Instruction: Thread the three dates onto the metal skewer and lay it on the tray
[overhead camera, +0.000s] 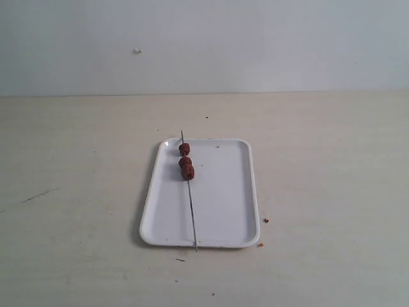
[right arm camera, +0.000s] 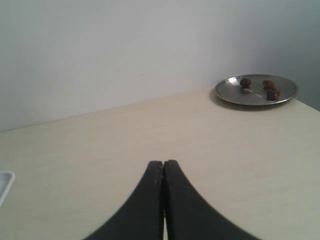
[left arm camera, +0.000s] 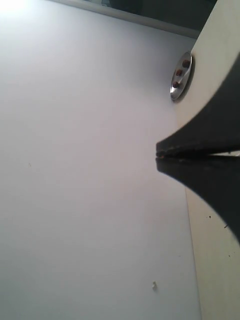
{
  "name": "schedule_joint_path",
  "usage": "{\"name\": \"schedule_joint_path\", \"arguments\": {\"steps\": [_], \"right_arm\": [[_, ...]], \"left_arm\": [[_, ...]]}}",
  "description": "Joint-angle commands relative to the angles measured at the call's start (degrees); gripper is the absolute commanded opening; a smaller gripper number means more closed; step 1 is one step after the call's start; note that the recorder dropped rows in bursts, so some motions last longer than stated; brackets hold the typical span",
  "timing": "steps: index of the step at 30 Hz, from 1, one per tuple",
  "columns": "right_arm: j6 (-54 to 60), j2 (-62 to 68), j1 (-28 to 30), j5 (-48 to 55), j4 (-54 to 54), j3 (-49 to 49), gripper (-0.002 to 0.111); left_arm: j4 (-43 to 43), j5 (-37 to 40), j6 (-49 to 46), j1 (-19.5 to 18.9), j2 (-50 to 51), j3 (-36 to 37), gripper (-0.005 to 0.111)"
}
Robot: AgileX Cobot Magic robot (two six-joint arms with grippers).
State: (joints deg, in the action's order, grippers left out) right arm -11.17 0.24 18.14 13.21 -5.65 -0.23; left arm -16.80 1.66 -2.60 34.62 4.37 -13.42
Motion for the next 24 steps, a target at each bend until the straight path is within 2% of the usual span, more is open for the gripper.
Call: {"name": "schedule_joint_path", "arguments": {"steps": [1, 24], "right_arm": [[1.02, -0.24, 0.32, 0.18, -0.75, 0.23, 0.0], [3.83, -0.24, 0.32, 2.11, -0.3, 0.23, 0.0]], "left_arm": [[-0.23, -0.07, -0.25, 0.34, -0.3, 0.38, 0.0], [-0.23, -0.07, -0.25, 0.34, -0.3, 0.38, 0.0]]}}
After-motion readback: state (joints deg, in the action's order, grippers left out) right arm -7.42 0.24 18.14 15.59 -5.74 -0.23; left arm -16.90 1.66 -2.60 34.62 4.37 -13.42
